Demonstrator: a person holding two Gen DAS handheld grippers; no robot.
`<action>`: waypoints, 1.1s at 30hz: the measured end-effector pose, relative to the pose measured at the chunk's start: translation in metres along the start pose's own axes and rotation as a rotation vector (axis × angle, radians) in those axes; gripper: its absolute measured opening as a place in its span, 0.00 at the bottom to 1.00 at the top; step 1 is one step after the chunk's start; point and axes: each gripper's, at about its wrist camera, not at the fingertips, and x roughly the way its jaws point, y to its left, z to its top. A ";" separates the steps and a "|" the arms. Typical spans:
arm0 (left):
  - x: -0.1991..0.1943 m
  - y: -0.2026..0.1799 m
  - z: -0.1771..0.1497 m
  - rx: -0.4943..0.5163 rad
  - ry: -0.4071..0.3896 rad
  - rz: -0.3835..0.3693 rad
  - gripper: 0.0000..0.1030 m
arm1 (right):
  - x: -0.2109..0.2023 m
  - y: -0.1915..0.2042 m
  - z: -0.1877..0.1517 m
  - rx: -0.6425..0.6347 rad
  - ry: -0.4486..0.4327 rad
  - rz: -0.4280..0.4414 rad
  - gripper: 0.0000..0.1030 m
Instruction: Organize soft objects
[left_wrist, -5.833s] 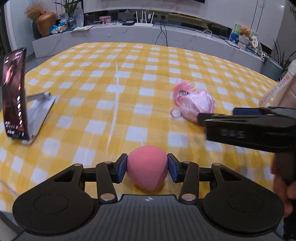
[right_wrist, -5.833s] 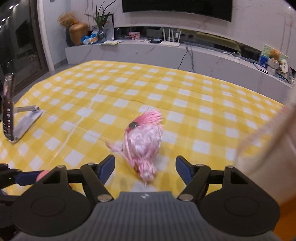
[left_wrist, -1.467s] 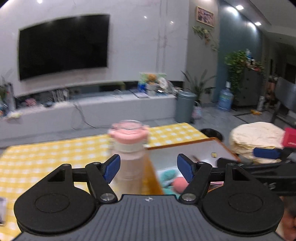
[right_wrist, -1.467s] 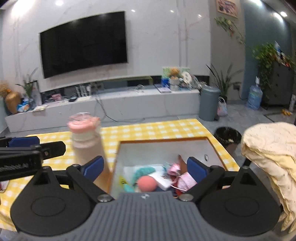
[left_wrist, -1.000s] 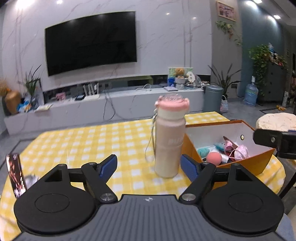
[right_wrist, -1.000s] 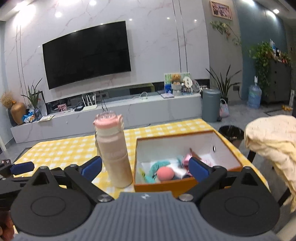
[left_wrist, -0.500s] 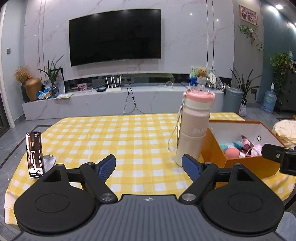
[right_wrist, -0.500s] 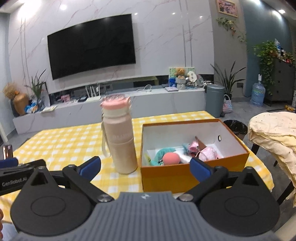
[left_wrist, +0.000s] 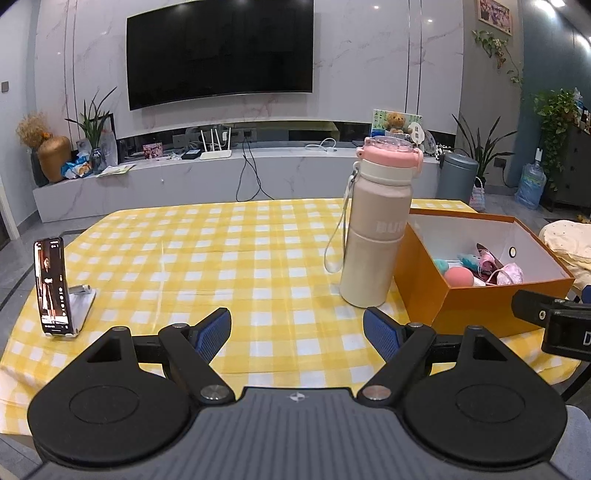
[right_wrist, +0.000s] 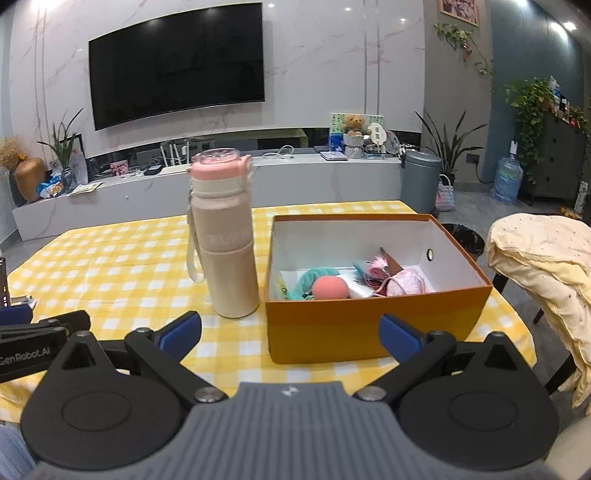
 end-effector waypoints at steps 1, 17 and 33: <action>0.000 0.000 0.000 0.002 0.000 0.003 0.92 | 0.001 0.002 0.000 -0.008 0.001 0.001 0.97; 0.005 -0.001 0.000 0.003 0.019 -0.014 0.92 | 0.003 0.008 -0.002 -0.027 0.002 -0.011 0.97; 0.005 -0.004 0.003 0.012 0.014 -0.029 0.92 | 0.003 0.006 -0.002 -0.029 0.000 -0.012 0.97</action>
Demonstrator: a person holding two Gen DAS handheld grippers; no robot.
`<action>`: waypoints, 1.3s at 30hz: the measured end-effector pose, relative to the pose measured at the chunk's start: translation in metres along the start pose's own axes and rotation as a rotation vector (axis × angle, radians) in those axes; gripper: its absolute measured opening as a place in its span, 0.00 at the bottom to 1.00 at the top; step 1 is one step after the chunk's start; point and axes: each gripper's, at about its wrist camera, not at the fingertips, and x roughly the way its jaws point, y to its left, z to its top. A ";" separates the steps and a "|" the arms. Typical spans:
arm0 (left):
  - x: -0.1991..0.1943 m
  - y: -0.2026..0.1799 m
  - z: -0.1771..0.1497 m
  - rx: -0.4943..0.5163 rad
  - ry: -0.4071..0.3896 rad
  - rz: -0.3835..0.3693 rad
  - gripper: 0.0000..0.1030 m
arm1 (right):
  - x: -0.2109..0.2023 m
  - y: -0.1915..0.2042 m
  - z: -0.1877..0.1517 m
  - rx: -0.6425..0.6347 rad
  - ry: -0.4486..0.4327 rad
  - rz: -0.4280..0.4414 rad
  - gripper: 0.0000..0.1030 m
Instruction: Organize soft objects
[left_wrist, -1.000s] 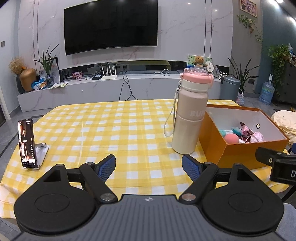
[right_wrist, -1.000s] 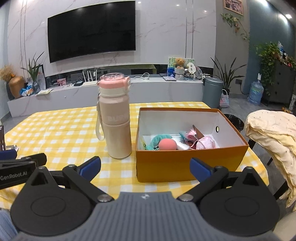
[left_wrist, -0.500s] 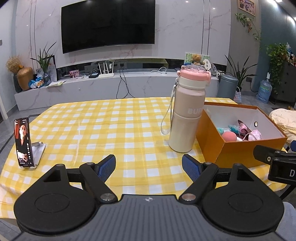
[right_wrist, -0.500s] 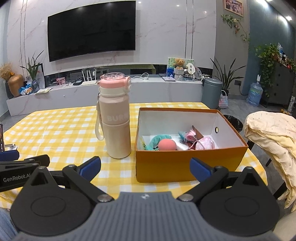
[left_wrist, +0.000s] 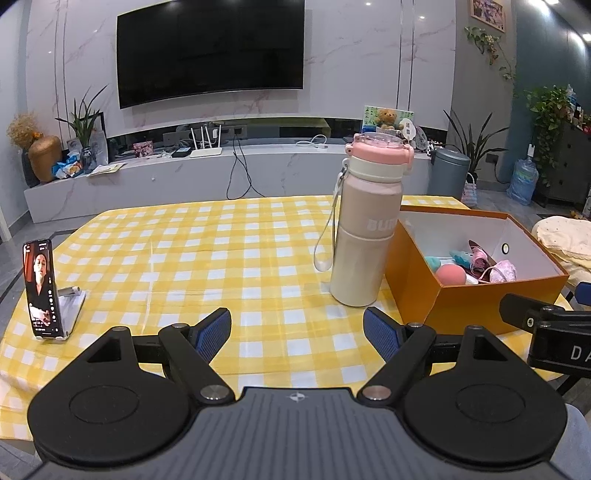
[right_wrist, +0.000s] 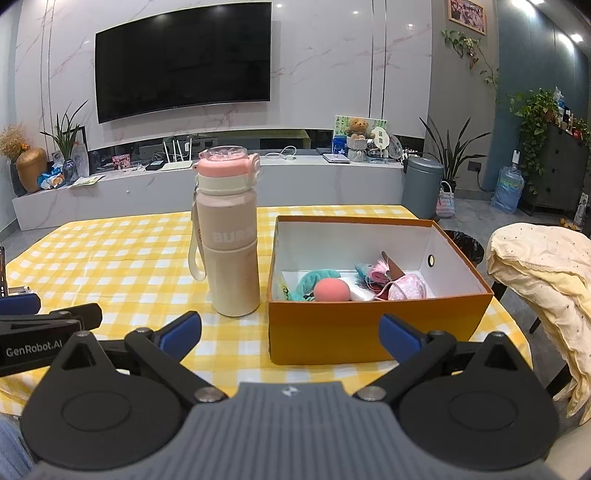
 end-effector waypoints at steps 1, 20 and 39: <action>0.000 -0.001 0.000 0.002 -0.001 0.000 0.92 | 0.000 0.000 0.000 0.001 0.001 0.001 0.97; 0.002 0.001 -0.001 0.004 0.006 0.004 0.92 | 0.002 0.003 0.000 -0.013 0.009 0.003 0.97; 0.004 0.002 -0.001 -0.004 0.016 0.003 0.92 | 0.006 0.008 -0.001 -0.032 0.019 0.004 0.97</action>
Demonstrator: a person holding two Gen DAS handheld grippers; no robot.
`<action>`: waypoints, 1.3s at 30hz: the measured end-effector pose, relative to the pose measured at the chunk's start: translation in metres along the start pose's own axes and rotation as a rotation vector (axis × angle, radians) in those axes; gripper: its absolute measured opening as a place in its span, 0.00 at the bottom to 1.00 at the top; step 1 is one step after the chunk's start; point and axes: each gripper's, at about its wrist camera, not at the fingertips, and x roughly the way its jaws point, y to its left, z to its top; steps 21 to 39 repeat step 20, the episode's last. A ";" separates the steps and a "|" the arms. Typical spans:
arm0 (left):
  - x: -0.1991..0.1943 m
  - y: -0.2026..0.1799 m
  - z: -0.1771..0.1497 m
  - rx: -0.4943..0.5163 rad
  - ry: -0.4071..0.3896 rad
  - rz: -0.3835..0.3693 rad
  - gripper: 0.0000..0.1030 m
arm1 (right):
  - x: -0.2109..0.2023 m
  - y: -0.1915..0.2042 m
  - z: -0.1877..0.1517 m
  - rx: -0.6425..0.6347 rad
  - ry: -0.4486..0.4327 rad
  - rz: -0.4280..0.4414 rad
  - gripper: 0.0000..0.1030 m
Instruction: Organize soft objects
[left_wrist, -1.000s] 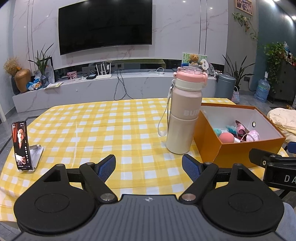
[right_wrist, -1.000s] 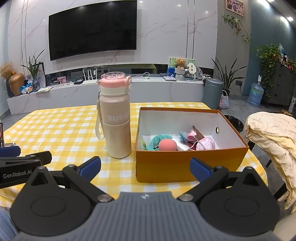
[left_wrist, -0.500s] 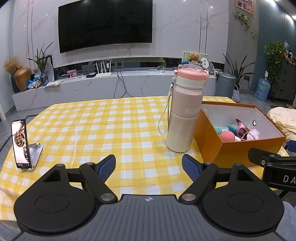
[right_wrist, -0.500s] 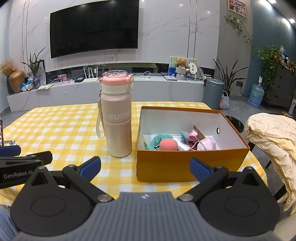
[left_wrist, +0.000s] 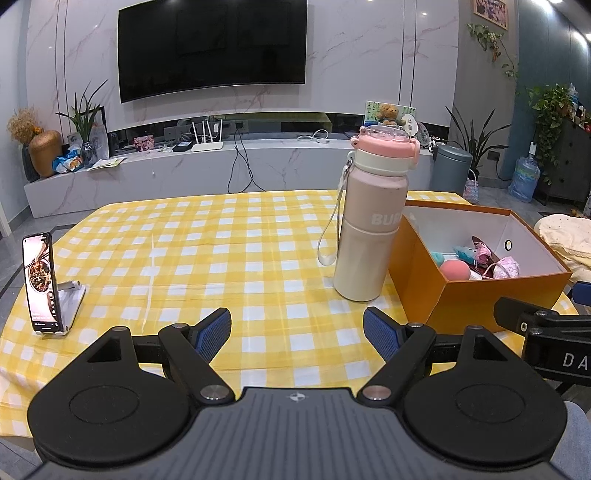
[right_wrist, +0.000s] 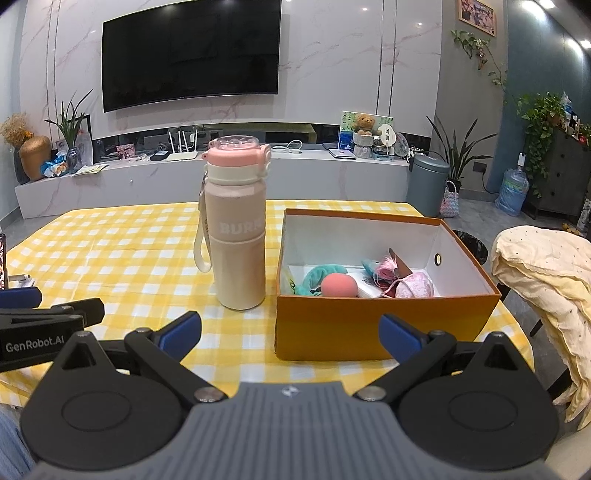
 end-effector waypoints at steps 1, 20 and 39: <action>0.000 0.000 0.000 0.000 0.001 -0.001 0.92 | 0.000 0.000 0.000 0.000 0.000 0.000 0.97; 0.000 0.002 -0.002 -0.016 0.004 -0.004 0.92 | 0.000 0.002 -0.001 -0.005 0.006 0.002 0.97; 0.000 0.002 -0.002 -0.016 0.004 -0.004 0.92 | 0.000 0.002 -0.001 -0.005 0.006 0.002 0.97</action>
